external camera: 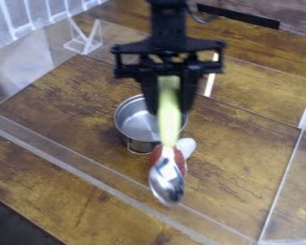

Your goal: Move the green spoon to the right

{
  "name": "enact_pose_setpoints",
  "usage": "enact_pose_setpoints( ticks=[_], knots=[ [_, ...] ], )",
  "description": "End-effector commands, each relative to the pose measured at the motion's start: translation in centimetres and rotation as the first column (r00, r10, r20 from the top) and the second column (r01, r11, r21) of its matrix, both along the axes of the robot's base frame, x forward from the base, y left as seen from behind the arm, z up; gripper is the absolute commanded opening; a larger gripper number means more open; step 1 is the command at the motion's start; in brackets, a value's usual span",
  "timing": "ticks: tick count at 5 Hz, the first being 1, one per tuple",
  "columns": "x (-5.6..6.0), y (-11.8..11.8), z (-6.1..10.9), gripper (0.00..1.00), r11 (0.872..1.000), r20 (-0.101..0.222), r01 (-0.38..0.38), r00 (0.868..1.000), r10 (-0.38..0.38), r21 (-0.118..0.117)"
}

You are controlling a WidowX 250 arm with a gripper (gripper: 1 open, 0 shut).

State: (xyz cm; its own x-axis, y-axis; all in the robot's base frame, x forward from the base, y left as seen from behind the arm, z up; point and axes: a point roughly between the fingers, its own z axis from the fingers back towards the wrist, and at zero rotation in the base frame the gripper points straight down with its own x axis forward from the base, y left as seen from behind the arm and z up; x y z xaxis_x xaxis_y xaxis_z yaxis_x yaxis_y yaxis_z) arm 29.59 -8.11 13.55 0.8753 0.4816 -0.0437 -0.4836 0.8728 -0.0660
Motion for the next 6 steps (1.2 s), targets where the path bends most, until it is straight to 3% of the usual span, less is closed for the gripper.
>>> enact_pose_setpoints(
  ticks=[1,2,3,4,5,6],
  knots=[
    [-0.4,-2.4,0.7,0.00,0.975,0.080,0.221,0.972,-0.219,-0.016],
    [-1.3,-4.2,-1.0,0.00,0.917,0.063,0.397,0.917,-0.395,-0.033],
    [-1.5,-4.8,-3.6,0.00,0.878,0.036,0.478,0.878,-0.477,-0.028],
    [-1.5,-4.9,-5.7,0.00,0.816,0.021,0.577,0.817,-0.577,-0.035],
    [-0.8,-4.3,-5.7,0.00,0.777,0.012,0.628,0.778,-0.629,-0.045],
    [-0.5,-3.8,-5.9,0.00,0.767,0.008,0.639,0.768,-0.640,-0.054]
  ],
)
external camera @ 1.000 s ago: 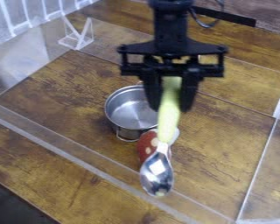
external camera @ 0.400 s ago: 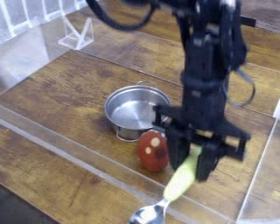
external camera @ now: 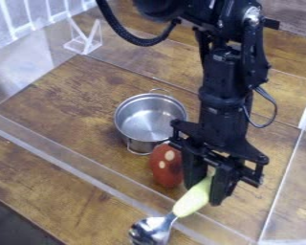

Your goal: Move the green spoon to the right

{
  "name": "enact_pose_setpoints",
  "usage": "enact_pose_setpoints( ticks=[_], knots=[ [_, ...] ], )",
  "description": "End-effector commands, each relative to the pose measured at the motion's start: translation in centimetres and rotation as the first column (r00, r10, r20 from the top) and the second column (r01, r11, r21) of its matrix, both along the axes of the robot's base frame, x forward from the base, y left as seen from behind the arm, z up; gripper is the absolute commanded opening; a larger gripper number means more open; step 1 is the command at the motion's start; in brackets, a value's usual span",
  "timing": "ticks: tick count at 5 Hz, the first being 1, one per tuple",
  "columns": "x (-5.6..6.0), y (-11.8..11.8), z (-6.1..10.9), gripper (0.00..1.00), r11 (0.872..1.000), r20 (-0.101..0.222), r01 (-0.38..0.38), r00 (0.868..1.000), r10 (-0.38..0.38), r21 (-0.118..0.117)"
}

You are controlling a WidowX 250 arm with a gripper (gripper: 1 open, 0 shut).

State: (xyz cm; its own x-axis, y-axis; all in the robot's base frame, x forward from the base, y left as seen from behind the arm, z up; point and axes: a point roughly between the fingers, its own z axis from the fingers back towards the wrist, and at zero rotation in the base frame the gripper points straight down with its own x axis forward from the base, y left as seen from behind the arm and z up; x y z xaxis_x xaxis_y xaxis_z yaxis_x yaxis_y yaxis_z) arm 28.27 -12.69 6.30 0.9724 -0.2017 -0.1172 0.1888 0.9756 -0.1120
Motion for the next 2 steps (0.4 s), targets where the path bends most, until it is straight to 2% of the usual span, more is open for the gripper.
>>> enact_pose_setpoints(
  ticks=[1,2],
  knots=[
    [1.04,1.16,1.21,0.00,1.000,0.045,-0.004,0.999,0.005,-0.020],
    [1.23,1.48,1.10,0.00,1.000,0.042,-0.001,0.999,0.002,-0.025]
  ],
)
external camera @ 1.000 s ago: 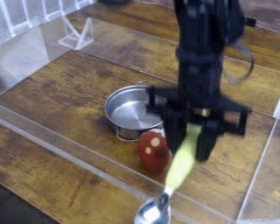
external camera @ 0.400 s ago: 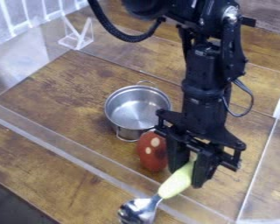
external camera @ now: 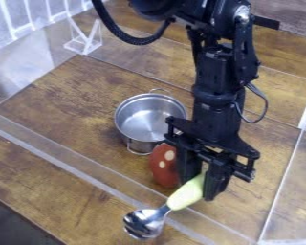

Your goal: Move the green spoon to the right

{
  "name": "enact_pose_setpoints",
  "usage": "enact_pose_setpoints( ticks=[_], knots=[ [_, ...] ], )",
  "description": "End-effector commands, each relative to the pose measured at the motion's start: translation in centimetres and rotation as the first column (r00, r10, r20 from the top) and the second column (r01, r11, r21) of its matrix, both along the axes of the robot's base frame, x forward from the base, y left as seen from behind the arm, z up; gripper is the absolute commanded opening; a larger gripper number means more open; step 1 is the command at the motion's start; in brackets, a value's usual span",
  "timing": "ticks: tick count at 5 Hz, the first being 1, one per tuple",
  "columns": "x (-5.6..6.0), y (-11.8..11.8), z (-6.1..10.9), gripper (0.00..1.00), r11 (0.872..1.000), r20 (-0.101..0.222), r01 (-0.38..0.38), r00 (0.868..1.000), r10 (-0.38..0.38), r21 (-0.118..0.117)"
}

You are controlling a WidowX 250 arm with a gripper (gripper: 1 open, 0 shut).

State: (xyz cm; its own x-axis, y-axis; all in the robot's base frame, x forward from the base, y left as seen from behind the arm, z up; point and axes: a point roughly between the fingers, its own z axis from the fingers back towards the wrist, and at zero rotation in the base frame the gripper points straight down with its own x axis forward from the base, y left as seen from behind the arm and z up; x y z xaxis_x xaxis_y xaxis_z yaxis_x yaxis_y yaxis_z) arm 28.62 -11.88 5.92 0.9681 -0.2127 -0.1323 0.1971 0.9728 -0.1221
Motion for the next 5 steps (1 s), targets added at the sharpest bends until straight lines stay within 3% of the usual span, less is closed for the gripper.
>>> enact_pose_setpoints(
  ticks=[1,5],
  knots=[
    [1.1,1.0,1.3,0.00,1.000,0.056,-0.006,0.998,0.008,-0.024],
    [2.6,2.5,0.7,0.00,0.999,0.060,0.030,0.998,-0.028,-0.042]
  ],
)
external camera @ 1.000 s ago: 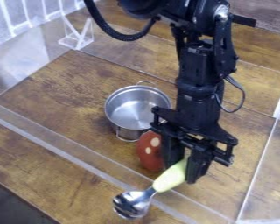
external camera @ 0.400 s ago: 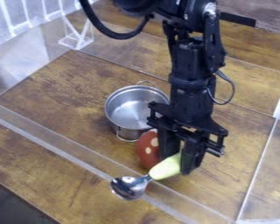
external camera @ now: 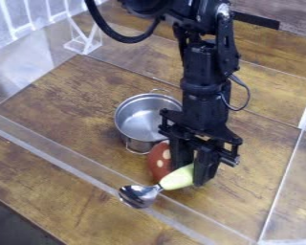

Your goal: Move the green spoon to the right

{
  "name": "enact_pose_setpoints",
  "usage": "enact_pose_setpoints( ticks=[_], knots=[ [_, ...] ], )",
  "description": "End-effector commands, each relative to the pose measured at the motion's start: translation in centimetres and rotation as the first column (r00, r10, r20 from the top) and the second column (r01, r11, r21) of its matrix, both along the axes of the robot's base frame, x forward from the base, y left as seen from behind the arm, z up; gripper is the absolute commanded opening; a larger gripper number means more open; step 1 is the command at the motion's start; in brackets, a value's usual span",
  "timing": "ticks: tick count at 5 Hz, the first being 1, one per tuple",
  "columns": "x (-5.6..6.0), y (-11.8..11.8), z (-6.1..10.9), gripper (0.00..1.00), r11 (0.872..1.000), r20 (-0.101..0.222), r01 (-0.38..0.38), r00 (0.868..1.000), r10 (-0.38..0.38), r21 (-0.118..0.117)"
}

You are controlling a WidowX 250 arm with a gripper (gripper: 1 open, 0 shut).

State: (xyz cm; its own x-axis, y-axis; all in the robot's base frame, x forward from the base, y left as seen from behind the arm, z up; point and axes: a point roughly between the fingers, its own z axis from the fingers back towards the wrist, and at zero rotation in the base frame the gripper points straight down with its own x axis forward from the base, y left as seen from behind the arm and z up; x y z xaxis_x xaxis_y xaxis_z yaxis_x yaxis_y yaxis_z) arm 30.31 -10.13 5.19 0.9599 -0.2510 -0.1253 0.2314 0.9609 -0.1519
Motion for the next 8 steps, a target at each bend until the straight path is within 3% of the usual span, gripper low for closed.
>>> enact_pose_setpoints(
  ticks=[1,6,7,8],
  knots=[
    [0.9,0.7,1.4,0.00,1.000,0.065,0.002,0.998,-0.001,-0.011],
    [0.9,0.7,1.5,0.00,1.000,0.092,0.029,0.995,-0.028,-0.005],
    [0.9,0.6,2.4,1.00,1.000,0.110,0.025,0.994,-0.024,-0.011],
    [0.6,0.6,3.4,1.00,1.000,0.129,0.017,0.992,-0.015,-0.017]
  ],
)
